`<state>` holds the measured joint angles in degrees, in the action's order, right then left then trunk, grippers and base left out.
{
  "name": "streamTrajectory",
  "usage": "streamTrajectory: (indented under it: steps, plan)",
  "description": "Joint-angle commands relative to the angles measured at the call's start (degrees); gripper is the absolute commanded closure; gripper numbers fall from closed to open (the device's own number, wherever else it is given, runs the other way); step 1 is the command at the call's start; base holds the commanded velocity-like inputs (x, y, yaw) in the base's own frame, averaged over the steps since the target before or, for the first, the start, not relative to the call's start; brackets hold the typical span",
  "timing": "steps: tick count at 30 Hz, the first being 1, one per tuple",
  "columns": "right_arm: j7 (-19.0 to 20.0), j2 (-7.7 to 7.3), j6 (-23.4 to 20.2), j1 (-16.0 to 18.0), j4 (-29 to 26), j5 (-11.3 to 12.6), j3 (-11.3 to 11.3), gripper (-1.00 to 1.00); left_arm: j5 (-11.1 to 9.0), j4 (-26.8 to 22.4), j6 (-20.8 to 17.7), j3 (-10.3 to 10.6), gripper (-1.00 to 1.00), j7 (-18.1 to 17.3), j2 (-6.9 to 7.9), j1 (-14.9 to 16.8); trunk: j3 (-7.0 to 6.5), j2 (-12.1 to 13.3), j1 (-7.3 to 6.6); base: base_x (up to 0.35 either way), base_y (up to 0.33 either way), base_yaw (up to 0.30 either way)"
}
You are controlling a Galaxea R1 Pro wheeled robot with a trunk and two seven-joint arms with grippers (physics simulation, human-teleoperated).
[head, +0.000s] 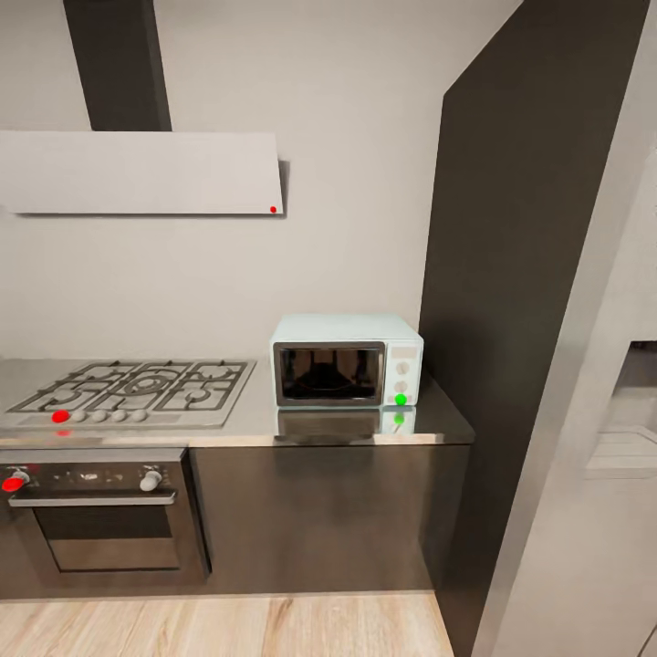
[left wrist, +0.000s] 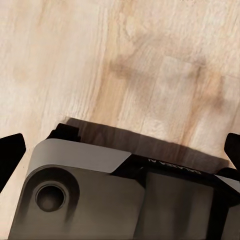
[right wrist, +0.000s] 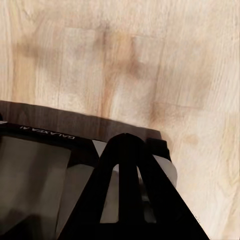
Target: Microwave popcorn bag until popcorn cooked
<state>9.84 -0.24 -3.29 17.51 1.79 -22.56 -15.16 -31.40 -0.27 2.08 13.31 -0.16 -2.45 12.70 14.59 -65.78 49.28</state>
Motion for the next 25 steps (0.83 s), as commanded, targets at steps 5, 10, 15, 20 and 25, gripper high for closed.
streamTrajectory:
  steps: [5, 10, 15, 20, 25]
  plan:
    - [0.09, -0.62, 5.31, -3.63, 0.06, -0.20, -0.39, 1.00, -0.22, -0.05, 0.28, 0.48, -1.00, -0.02, 3.77, -0.57, 0.07, -0.05, 0.00, 0.000, 0.000, 0.000]
    - [0.09, -0.59, 5.31, -3.63, 0.06, -0.18, -0.40, 1.00, -0.23, -0.05, 0.29, 0.48, -1.00, -0.02, 3.77, -0.57, 0.07, -0.05, 0.00, 0.000, 0.000, 0.000]
    - [0.09, -0.63, 5.31, -3.63, 0.06, -0.19, -0.42, 1.00, -0.22, -0.03, 0.28, 0.48, -1.00, -0.02, 3.77, -0.57, 0.07, -0.05, 0.00, 0.000, 0.000, 0.000]
    - [0.09, -0.64, 5.31, -3.63, 0.06, -0.15, -0.48, 1.00, -0.22, -0.06, 0.28, 0.48, -1.00, -0.02, 3.77, -0.57, 0.07, -0.05, 0.00, 0.000, 0.000, 0.000]
    - [0.23, 0.05, 5.36, -3.71, 0.12, -0.54, -0.19, 1.00, -0.20, -0.03, 0.29, 0.48, -1.00, -0.02, 3.77, -0.57, 0.07, -0.05, 0.00, 0.000, 0.000, 0.000]
